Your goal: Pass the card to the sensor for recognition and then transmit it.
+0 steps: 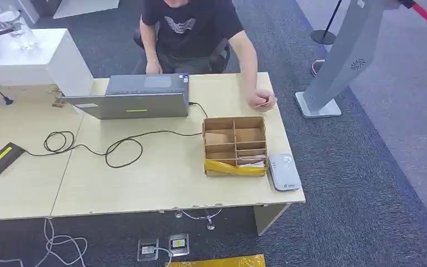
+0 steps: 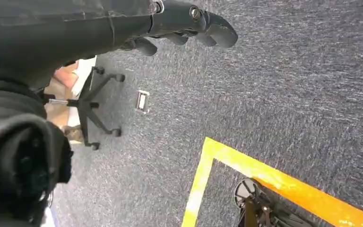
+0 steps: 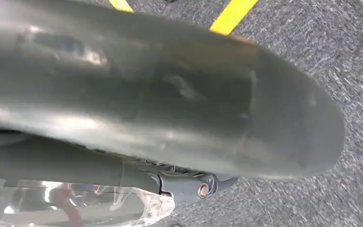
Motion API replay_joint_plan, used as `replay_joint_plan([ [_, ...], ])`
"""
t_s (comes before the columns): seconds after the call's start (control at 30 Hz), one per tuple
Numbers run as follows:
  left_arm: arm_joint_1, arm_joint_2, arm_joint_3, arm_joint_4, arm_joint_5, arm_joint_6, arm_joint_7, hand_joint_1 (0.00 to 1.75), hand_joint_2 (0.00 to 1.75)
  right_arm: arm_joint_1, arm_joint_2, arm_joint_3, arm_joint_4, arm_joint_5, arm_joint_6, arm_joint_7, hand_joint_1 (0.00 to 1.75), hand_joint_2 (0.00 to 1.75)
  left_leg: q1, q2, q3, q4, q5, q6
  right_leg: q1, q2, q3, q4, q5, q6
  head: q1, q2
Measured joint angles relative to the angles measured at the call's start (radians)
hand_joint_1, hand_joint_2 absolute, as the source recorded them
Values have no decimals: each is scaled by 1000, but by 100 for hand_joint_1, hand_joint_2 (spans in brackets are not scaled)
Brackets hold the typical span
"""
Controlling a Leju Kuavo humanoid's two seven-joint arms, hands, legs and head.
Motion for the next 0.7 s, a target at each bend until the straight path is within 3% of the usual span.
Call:
replay_joint_plan([
  [0.13, 0, 0, 0, 0, -6, -10, -9, 0, 0, 0, -10, -1, 0, -24, -19, -12, 0, 0, 0, 0, 0, 0, 0, 0, 0, 0, 0, 0, 0, 0, 0, 0],
  [0.27, 0, 5, 0, 0, -8, -23, -27, 0, 0, -3, -74, -16, -1, -82, -52, -108, 0, 0, -2, 0, 0, 0, 0, 0, -2, 0, 0, 0, 0, 0, 0, 0],
  [0.47, 0, 21, 0, 0, -12, -39, -31, 0, 0, -56, -270, -78, -14, -183, -25, -295, 0, 0, -7, 1, -2, 0, 1, 2, -7, 1, -1, 0, 1, 2, -2, 0],
  [0.57, -4, 30, 0, 0, -13, -49, -31, 0, 0, -136, -401, -96, -29, -185, 15, -317, 0, 0, -9, 4, -1, 0, 2, 5, -9, 3, -2, 0, 2, 4, 0, 0],
  [0.7, -3, 29, 0, 0, -13, -59, -31, 0, 0, -220, -498, -102, -44, -173, 47, -361, 0, 0, -9, 1, -4, 0, 3, 7, -10, 0, -1, 0, 3, 5, 0, 0],
])
